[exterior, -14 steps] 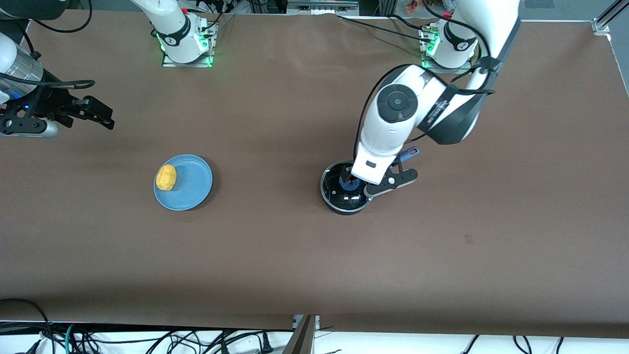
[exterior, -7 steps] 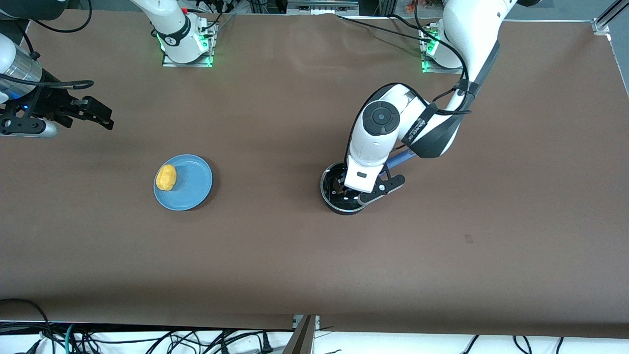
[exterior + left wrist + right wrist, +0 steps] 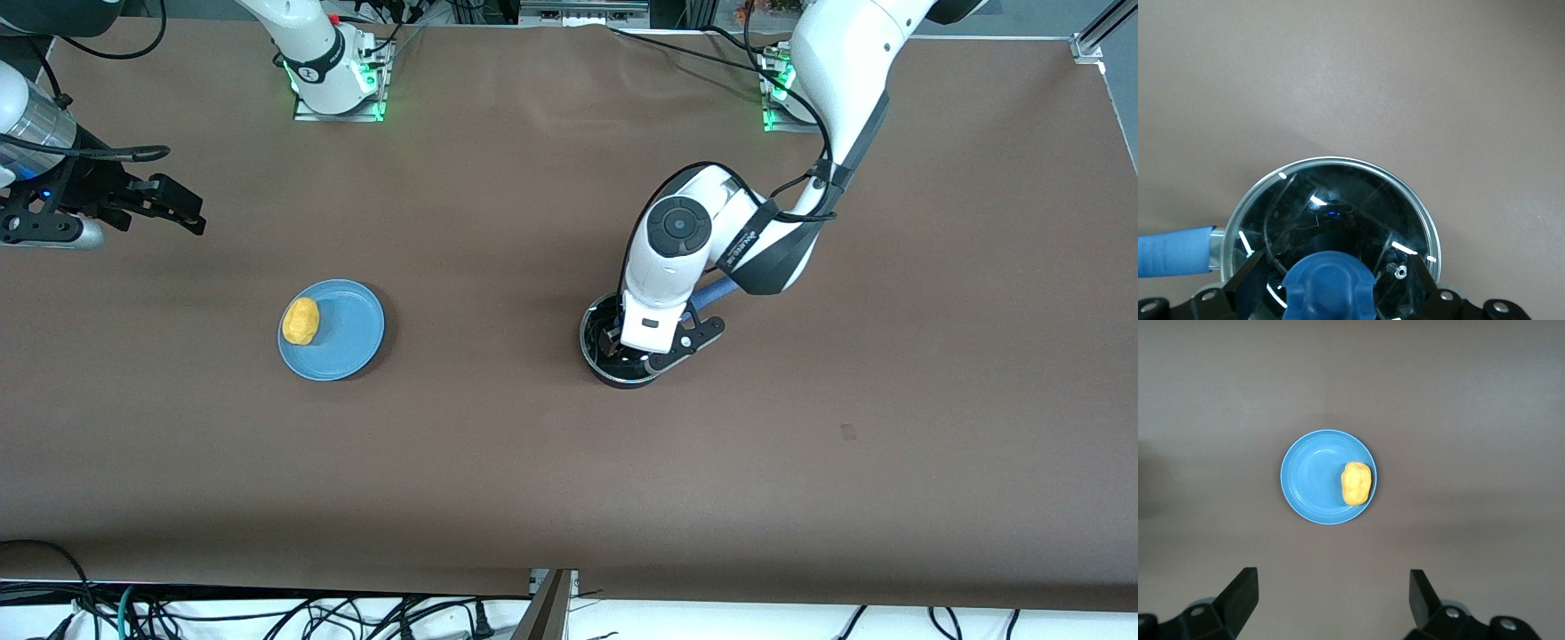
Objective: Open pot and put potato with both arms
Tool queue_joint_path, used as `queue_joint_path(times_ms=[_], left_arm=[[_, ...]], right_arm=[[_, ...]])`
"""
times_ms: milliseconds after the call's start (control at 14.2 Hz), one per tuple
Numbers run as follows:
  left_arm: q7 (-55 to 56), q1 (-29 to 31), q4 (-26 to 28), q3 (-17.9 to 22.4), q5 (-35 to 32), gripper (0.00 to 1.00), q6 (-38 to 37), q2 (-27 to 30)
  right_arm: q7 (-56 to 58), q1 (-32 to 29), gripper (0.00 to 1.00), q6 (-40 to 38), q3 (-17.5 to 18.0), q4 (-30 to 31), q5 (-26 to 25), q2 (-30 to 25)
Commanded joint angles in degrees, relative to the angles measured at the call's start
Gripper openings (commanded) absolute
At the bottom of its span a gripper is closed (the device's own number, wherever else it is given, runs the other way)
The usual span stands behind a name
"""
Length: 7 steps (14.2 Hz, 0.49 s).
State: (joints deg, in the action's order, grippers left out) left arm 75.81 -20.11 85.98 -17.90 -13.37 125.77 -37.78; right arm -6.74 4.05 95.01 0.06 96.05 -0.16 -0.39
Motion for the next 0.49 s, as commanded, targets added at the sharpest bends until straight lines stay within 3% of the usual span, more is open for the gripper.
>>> queue_joint_path(times_ms=[0, 421], left_arm=[[3.2, -1.5, -0.6, 0.5, -2.8, 0.93, 1.5, -1.2], [1.5, -1.5, -0.3, 0.4, -2.9, 0.89, 0.8, -1.2]], right_arm=[[0.3, 0.1, 1.00, 0.2, -0.1, -0.1, -0.5, -0.1], [0.3, 0.1, 1.00, 0.2, -0.1, -0.1, -0.5, -0.1]])
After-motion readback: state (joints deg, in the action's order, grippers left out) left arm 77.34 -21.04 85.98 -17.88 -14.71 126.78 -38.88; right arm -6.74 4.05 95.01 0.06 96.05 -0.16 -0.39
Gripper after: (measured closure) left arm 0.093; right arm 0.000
